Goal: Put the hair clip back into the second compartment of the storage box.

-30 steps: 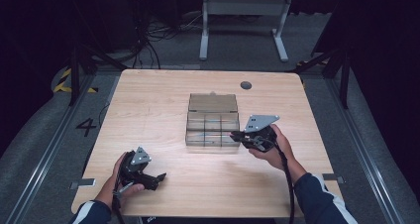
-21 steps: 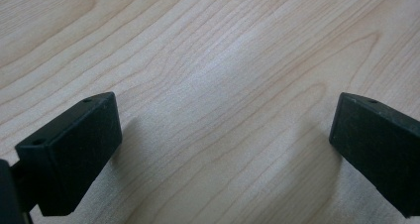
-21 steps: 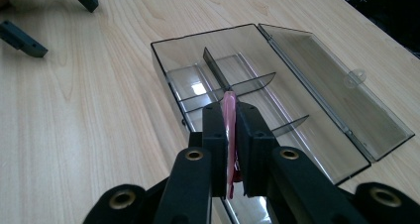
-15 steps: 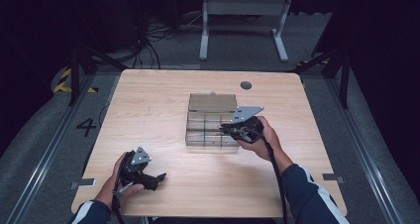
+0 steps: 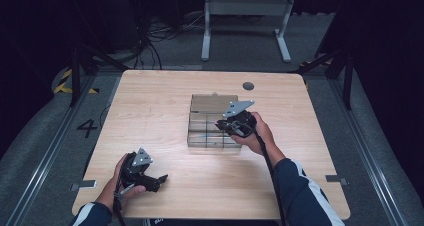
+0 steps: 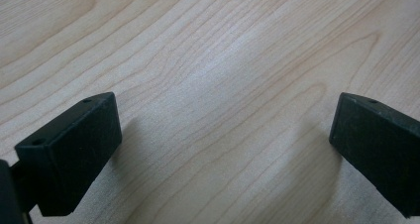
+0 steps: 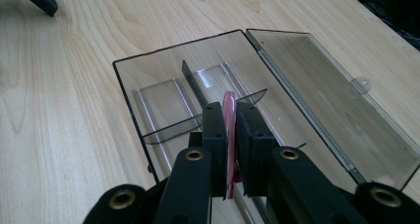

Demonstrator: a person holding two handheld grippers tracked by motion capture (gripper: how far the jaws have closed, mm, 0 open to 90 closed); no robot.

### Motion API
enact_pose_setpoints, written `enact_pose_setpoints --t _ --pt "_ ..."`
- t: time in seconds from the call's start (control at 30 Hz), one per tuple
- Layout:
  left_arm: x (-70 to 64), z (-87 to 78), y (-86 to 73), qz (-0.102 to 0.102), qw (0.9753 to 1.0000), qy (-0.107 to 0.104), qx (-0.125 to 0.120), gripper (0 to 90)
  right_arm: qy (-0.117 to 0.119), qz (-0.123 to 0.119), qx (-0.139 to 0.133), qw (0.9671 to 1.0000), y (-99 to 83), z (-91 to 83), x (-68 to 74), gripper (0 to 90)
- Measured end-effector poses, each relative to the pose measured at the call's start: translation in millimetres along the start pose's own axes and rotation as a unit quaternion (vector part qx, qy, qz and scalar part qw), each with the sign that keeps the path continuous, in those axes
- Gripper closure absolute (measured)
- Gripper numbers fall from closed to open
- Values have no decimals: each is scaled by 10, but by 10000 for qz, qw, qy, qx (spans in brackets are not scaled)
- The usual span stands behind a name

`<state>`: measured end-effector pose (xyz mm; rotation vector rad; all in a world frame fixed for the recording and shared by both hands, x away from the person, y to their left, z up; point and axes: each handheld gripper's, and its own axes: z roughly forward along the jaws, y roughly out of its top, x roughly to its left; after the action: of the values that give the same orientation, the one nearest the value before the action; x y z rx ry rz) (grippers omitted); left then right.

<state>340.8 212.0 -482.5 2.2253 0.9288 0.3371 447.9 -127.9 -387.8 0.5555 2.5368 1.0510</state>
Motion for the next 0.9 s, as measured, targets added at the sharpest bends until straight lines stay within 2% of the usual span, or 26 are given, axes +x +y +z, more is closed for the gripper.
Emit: enact_pose_setpoints --t 0.23,0.6,0.67,0.9 --pt "-1 3 3 -3 10000 0 -3 1 -16 31 226 9997 38 166 -83 844" --pt "-4 3 2 -8 10000 13 -13 2 -28 247 380 9990 -4 350 -246 844" --pt "-6 3 1 -15 10000 16 -11 2 -8 276 489 9984 -10 405 -279 844" --pt "-13 0 -3 -39 10000 39 -11 3 9 327 584 9978 10 521 -311 844"
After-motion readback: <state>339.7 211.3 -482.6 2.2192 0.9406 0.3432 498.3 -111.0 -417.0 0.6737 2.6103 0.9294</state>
